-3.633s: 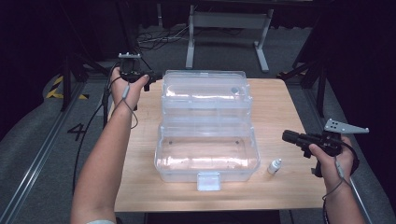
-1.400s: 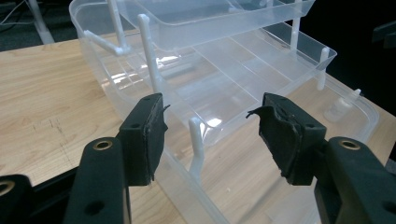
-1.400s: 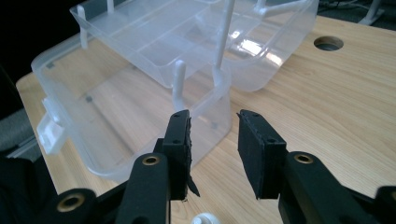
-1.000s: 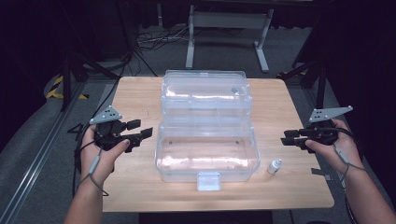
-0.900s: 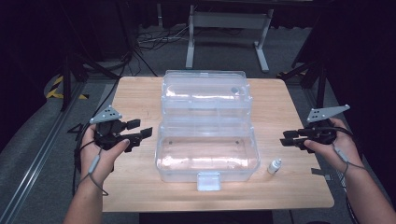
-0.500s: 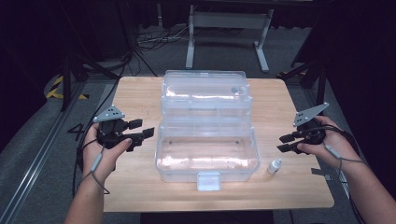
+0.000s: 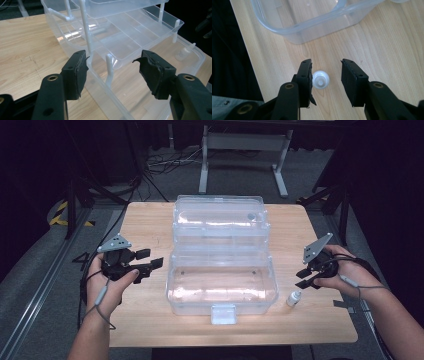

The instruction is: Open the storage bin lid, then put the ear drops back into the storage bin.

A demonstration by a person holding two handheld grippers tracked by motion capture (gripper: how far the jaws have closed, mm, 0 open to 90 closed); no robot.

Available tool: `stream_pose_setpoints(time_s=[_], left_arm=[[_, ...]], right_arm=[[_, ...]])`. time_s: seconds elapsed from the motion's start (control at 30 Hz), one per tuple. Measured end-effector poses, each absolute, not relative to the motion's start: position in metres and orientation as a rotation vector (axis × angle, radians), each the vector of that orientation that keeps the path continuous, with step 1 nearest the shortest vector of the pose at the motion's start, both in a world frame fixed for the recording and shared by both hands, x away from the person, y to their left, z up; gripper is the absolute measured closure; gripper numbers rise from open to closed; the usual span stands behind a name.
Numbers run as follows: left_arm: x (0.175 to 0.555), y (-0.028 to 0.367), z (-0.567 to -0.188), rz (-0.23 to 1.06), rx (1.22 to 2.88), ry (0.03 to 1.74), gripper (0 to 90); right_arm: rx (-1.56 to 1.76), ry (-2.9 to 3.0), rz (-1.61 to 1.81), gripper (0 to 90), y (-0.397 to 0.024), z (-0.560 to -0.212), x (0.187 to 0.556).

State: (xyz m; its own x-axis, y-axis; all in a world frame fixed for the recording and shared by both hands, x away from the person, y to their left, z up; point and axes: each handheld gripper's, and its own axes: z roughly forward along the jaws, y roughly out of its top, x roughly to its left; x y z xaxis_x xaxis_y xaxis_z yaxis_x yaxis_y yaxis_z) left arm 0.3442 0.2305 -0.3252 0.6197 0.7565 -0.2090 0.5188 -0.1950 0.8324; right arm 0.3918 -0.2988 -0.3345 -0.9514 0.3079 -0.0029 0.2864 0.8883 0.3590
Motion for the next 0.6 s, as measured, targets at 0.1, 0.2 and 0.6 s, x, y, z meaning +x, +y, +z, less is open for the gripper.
stream_pose_setpoints(time_s=[0.1,0.2,0.6], left_arm=[[0.343,0.232,-0.325,0.302,1.858,1.028,39.5],[0.343,0.232,-0.325,0.301,1.856,1.029,39.5],[0.344,0.231,-0.326,0.296,1.858,1.033,39.5]], right_arm=[[0.443,3.015,0.500,61.3,-0.297,-0.336,0.392],[0.408,3.031,0.451,61.2,-0.294,-0.337,0.391],[0.325,3.079,0.374,59.9,-0.283,-0.346,0.391]])
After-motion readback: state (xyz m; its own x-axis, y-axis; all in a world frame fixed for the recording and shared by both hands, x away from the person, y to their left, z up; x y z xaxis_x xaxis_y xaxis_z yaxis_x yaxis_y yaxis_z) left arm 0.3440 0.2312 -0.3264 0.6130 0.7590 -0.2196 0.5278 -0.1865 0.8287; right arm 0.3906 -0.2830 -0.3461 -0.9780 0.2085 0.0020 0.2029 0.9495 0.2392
